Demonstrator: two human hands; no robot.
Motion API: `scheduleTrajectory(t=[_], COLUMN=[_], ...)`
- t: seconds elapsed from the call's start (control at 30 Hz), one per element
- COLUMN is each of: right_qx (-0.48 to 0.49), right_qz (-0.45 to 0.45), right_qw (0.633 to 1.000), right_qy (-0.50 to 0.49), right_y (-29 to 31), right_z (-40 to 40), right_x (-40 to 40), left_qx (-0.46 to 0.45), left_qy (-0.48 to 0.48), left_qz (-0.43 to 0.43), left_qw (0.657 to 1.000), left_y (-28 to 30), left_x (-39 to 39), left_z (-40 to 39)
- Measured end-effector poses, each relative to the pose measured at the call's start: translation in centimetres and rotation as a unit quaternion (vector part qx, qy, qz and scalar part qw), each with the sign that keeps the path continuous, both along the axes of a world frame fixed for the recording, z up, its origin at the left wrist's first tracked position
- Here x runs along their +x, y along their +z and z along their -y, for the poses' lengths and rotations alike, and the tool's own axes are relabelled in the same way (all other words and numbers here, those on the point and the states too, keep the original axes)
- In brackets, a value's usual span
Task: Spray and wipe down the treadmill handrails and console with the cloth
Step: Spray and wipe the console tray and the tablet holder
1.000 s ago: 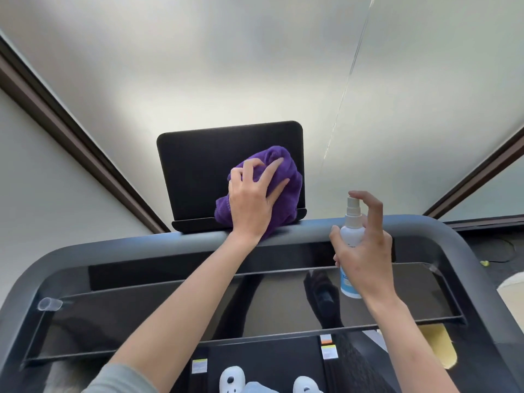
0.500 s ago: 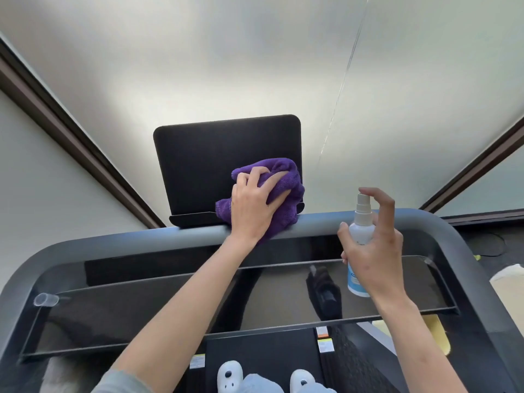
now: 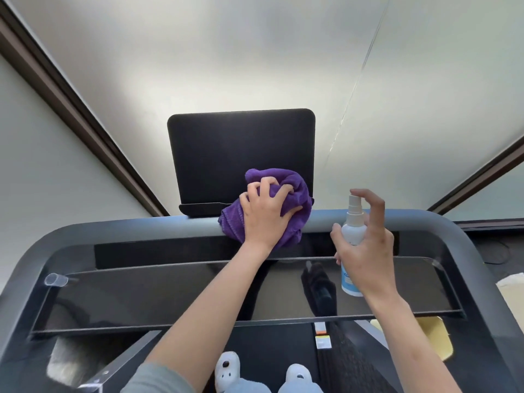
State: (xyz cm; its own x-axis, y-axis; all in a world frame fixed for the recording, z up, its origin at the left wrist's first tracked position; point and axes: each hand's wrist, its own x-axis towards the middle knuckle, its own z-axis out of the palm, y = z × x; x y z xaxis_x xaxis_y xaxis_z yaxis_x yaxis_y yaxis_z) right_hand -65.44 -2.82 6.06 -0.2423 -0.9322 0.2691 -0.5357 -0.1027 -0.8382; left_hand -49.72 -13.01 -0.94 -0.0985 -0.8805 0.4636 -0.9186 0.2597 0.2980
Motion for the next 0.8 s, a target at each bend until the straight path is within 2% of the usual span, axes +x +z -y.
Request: scheduleTrajectory(t=[0.2, 0.3, 0.5, 0.6, 0.7, 0.8], right_qx=[-0.007, -0.004, -0.010, -0.002, 0.014, 0.013], right_qz=[0.006, 0.008, 0.003, -0.008, -0.012, -0.011], right_qw=[1.000, 0.999, 0.999, 0.999, 0.998, 0.998], right_qy=[0.020, 0.037, 0.043, 0.051, 0.052, 0.055], right_y=[-0.1, -0.5, -0.8, -0.6, -0.2, 0.1], right_z=[1.0, 1.2, 1.0, 1.1, 1.8, 2.4], right_x=[1.8, 3.3, 4.3, 4.5, 5.1, 6.1], left_qx=[0.011, 0.036, 0.030, 0.020, 0.002, 0.016], left_qy=[0.086, 0.106, 0.137, 0.100, 0.072, 0.131], left_qz=[-0.008, -0.022, -0.019, -0.033, -0.036, -0.037], left_qw=[0.996, 0.994, 0.990, 0.994, 0.997, 0.991], left_y=[-0.8, -0.6, -0.6, -0.7, -0.9, -1.6], left_x=[9.1, 10.8, 3.7, 1.3, 5.1, 13.0], left_z=[-1.1, -1.5, -1.9, -2.2, -2.2, -2.5])
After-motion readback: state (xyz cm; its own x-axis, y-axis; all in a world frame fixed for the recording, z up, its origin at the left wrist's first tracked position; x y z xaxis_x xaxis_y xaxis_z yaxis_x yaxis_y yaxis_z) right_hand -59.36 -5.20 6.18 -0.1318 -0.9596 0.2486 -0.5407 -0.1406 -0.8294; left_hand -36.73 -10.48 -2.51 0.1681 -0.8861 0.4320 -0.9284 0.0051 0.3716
